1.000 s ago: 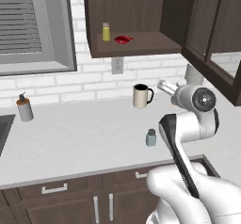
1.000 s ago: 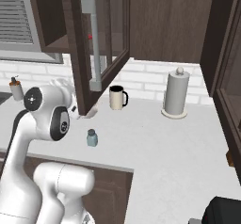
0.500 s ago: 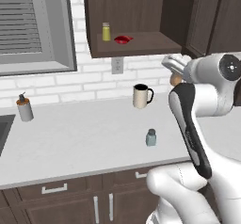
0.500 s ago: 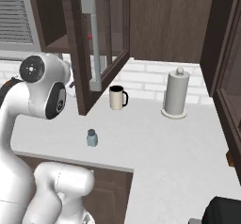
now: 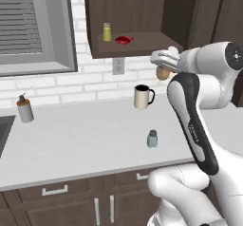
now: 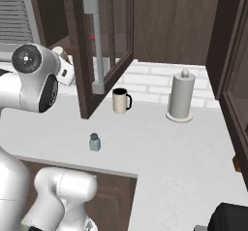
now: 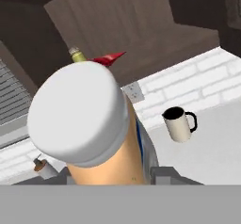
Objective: Put the shaker and condiment bottle from the counter next to their counterparts in the cabinet.
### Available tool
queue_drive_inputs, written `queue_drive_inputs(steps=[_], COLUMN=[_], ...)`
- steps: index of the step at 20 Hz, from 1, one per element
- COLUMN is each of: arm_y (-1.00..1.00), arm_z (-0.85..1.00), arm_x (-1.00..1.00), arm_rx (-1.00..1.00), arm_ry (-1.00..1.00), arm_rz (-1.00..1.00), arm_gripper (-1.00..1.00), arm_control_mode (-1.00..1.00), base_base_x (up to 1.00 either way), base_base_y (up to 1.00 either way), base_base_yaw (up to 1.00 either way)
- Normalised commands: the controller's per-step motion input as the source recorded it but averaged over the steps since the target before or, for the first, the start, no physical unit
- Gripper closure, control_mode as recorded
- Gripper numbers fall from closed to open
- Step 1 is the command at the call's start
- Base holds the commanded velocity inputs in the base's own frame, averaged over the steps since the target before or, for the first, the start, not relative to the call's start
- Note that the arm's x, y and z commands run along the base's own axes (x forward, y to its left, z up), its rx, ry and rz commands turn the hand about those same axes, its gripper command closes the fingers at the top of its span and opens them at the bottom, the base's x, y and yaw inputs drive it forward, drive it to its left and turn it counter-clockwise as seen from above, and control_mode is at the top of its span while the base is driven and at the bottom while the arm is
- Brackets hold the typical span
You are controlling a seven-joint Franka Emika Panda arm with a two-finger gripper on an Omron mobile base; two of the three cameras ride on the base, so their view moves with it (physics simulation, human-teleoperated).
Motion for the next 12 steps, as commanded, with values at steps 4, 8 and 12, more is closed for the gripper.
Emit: queue_drive_inputs(steps=[4, 8, 12], arm_y=[-0.05, 0.0, 0.1], arm_z=[0.6, 0.55, 0.48], arm_x=[-0.05, -0.06, -0.02], arm_rx=[-0.01, -0.08, -0.09], arm_ry=[-0.14, -0.13, -0.05], arm_rz=[0.24, 0.11, 0.08], arm_gripper=[1.0, 1.0, 1.0], arm_control_mode=[-1.0, -1.0, -1.0], base_base_x=[0.0, 0.0, 0.0], base_base_y=[0.0, 0.0, 0.0], base_base_yaw=[0.0, 0.0, 0.0])
